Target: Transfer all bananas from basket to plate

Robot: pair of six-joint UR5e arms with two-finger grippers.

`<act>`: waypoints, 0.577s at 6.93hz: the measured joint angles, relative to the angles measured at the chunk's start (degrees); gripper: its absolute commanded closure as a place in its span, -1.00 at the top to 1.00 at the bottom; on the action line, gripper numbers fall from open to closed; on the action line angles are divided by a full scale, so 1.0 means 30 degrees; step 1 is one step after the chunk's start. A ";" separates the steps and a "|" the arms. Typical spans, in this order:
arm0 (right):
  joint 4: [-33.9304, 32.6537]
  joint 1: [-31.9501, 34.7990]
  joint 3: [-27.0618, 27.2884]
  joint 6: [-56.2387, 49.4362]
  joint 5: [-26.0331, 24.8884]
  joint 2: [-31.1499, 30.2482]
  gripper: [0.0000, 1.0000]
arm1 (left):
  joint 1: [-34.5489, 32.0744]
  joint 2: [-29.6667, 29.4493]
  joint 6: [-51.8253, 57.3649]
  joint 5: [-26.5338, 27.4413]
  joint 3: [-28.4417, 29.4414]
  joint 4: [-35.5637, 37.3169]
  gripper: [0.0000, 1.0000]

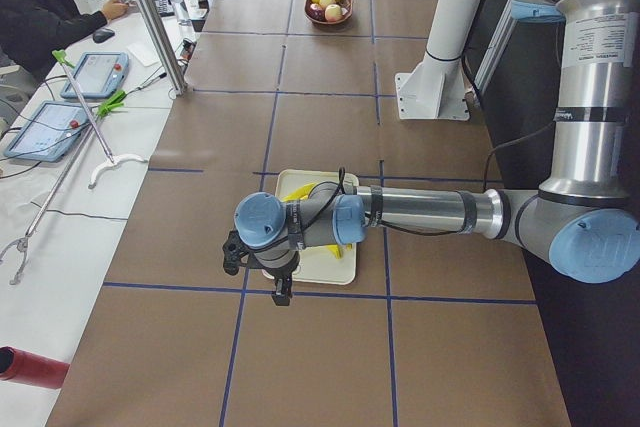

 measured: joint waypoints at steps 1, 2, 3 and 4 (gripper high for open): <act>-0.1014 0.0160 0.0327 0.0007 0.0008 0.0124 1.00 | 0.0000 -0.0010 -0.0032 -0.0002 -0.0014 -0.0026 1.00; -0.1726 0.0224 0.0548 0.0051 -0.0104 0.0236 1.00 | 0.0003 -0.0043 -0.0055 -0.0002 -0.0026 -0.0035 1.00; -0.2083 0.0115 0.0750 0.0214 -0.0538 0.0307 1.00 | 0.0015 -0.0089 -0.0064 -0.0011 -0.0039 -0.0039 1.00; -0.2157 -0.0362 0.0963 0.0630 -0.1133 0.0344 1.00 | 0.0024 -0.0133 -0.0075 -0.0022 -0.0069 -0.0039 1.00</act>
